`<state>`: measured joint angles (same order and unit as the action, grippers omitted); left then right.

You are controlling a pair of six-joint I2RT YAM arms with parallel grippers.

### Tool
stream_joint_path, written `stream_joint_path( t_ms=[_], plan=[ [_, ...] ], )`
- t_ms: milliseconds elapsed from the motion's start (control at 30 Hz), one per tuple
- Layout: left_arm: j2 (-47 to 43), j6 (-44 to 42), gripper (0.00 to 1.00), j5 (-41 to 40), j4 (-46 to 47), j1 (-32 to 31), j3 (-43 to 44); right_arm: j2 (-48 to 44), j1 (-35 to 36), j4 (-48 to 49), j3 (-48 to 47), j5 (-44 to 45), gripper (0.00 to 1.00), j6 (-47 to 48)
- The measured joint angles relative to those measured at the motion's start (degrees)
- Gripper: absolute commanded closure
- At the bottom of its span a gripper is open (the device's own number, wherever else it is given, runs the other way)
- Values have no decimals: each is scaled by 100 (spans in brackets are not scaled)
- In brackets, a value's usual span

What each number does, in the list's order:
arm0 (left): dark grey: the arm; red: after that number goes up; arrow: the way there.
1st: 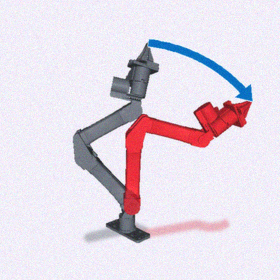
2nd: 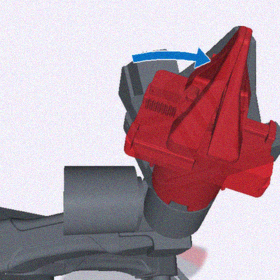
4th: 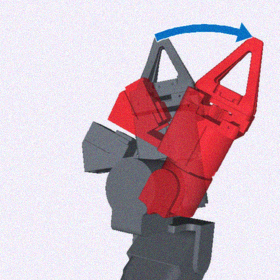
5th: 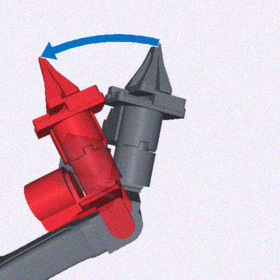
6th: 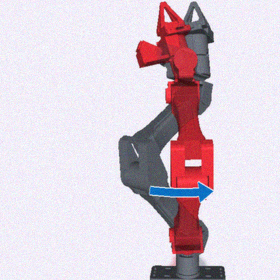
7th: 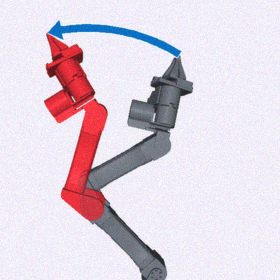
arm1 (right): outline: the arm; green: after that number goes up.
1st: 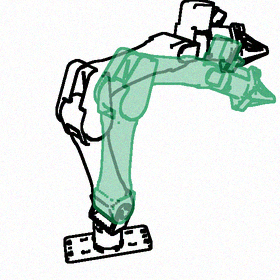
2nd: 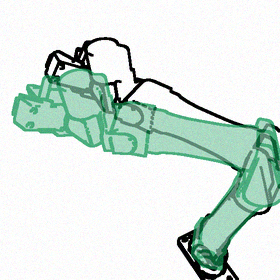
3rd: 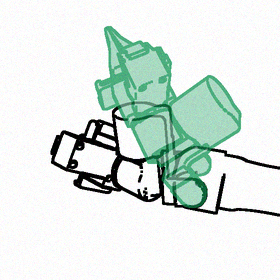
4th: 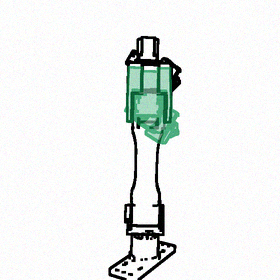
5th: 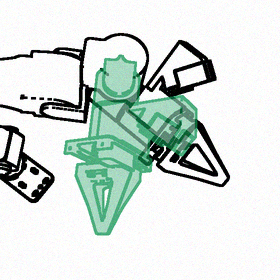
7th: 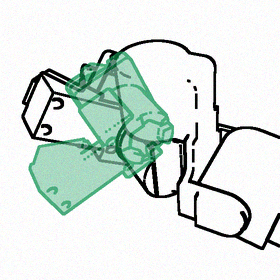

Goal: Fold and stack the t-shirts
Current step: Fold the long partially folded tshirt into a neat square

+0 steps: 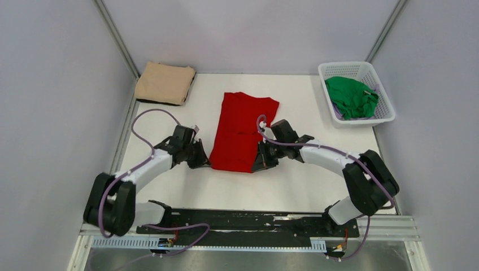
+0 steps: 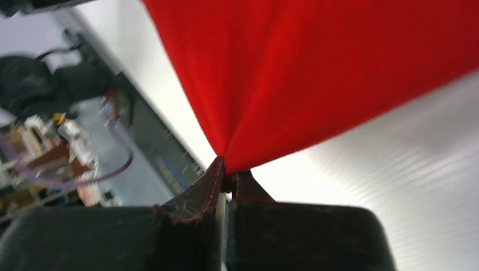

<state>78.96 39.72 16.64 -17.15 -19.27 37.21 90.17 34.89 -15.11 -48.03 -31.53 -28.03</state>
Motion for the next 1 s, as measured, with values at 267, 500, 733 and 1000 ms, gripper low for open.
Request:
stream_joint_path(
  t_ms=[267, 500, 733, 1000],
  plan=[
    [-2850, 245, 100, 210, -1150, -328, -87, -1152, 59, -686, -20, -1475, 99, 162],
    [-2719, 236, 100, 208, -1305, -328, 494, -1300, -603, -907, -208, -2131, 100, 157],
    [-1504, -11, 100, -179, -951, -328, 1460, -1040, -1447, -957, -588, -2365, 100, 138],
    [-42, -273, 100, -592, -507, -313, 2636, -503, -2039, -946, -1202, -2354, 100, 129]
  ],
)
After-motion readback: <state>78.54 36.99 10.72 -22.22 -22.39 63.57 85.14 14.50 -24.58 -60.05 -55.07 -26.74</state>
